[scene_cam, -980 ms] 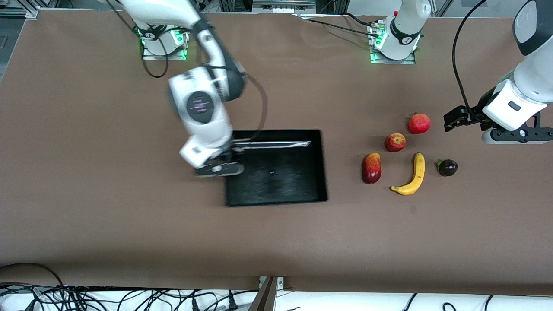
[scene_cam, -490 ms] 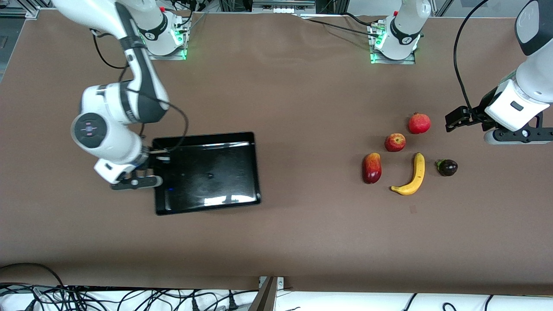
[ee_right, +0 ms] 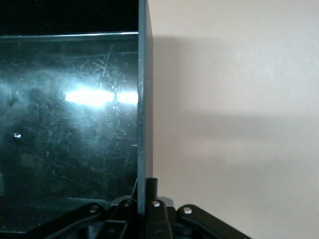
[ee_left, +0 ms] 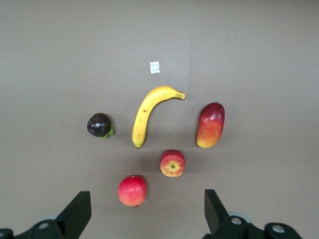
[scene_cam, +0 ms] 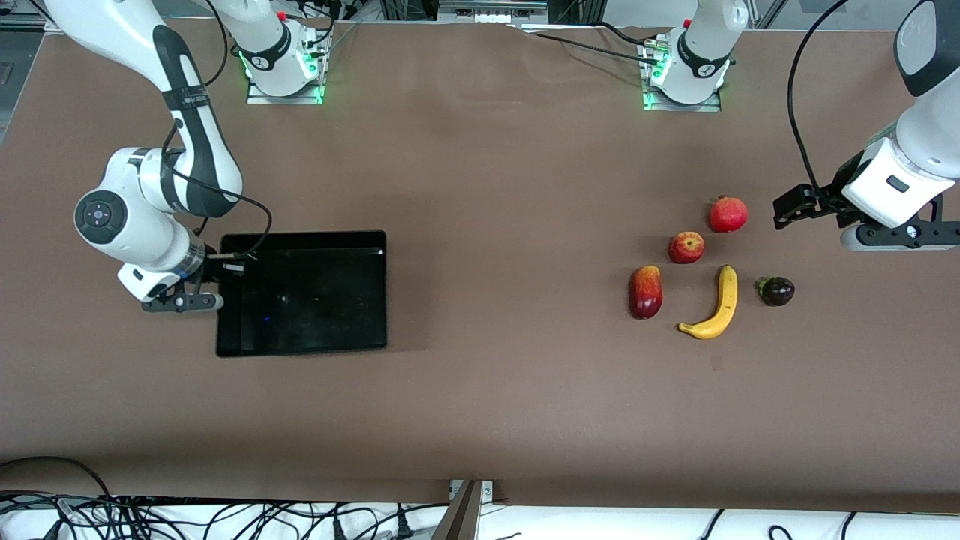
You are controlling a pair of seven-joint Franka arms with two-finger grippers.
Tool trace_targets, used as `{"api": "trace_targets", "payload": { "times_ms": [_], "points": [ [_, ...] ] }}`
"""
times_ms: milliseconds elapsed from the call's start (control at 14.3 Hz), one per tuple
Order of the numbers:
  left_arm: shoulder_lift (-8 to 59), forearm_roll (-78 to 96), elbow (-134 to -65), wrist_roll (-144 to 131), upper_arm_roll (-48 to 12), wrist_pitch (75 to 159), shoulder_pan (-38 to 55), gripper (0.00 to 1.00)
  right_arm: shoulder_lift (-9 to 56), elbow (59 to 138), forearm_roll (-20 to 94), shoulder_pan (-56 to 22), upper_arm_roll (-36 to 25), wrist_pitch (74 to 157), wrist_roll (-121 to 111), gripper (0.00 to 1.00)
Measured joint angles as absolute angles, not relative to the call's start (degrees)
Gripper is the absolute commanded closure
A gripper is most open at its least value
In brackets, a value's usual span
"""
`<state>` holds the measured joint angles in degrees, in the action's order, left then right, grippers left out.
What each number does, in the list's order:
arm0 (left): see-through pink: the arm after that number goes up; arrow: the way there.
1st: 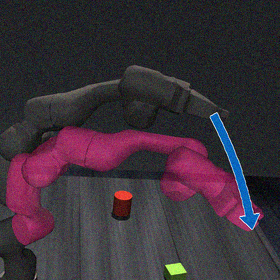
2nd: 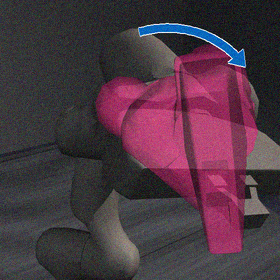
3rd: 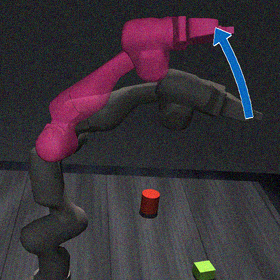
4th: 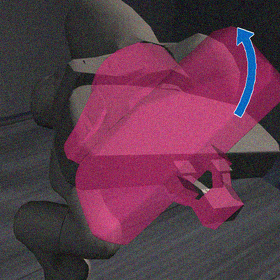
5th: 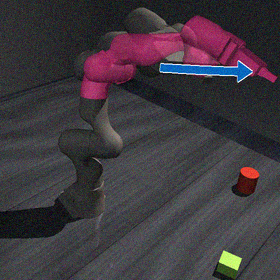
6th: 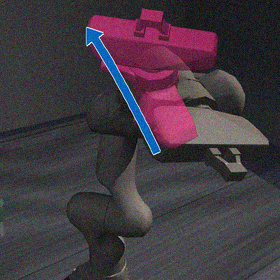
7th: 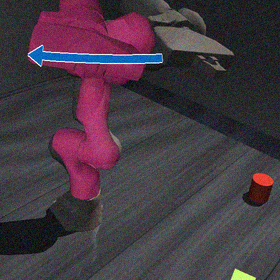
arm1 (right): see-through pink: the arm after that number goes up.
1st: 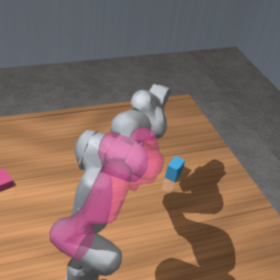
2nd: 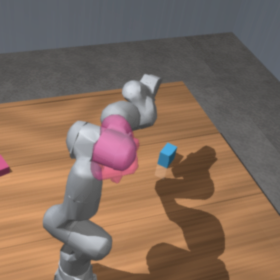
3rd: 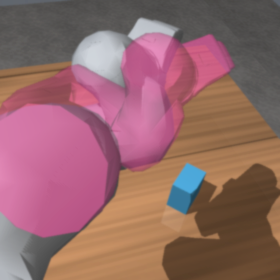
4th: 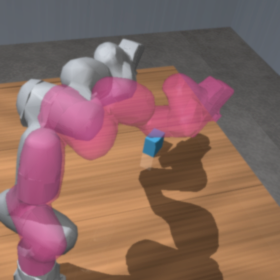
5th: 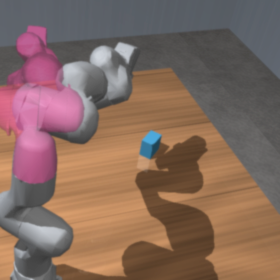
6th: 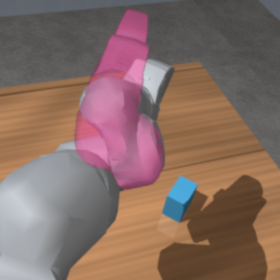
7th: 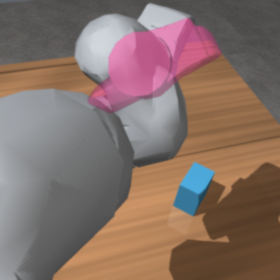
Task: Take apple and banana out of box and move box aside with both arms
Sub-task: 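Drag the tray across the table away from the fruits with the right gripper, then open the right gripper and release the tray rim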
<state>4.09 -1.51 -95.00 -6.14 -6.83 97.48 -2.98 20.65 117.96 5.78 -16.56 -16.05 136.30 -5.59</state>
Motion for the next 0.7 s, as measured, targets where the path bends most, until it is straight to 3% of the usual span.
{"api": "trace_targets", "payload": {
  "times_ms": [350,490,560,700],
  "points": [
    [4.10,-1.51,-94.98,-6.14,-6.83,97.48,-2.98,0.00,18.75,126.38,6.50,-14.79,-16.02,144.72,-5.65,0.96],
    [4.10,-1.51,-94.98,-6.13,-6.83,97.48,-2.98,0.00,18.22,127.01,6.50,-14.50,-15.98,144.78,-5.65,0.11],
    [4.10,-1.50,-94.98,-6.13,-6.83,97.48,-2.98,0.00,18.18,127.08,6.50,-14.44,-15.98,144.70,-5.65,0.00],
    [4.10,-1.50,-94.98,-6.13,-6.83,97.48,-2.98,0.00,18.12,127.08,6.49,-14.37,-15.95,144.69,-5.65,0.00]
  ]
}}
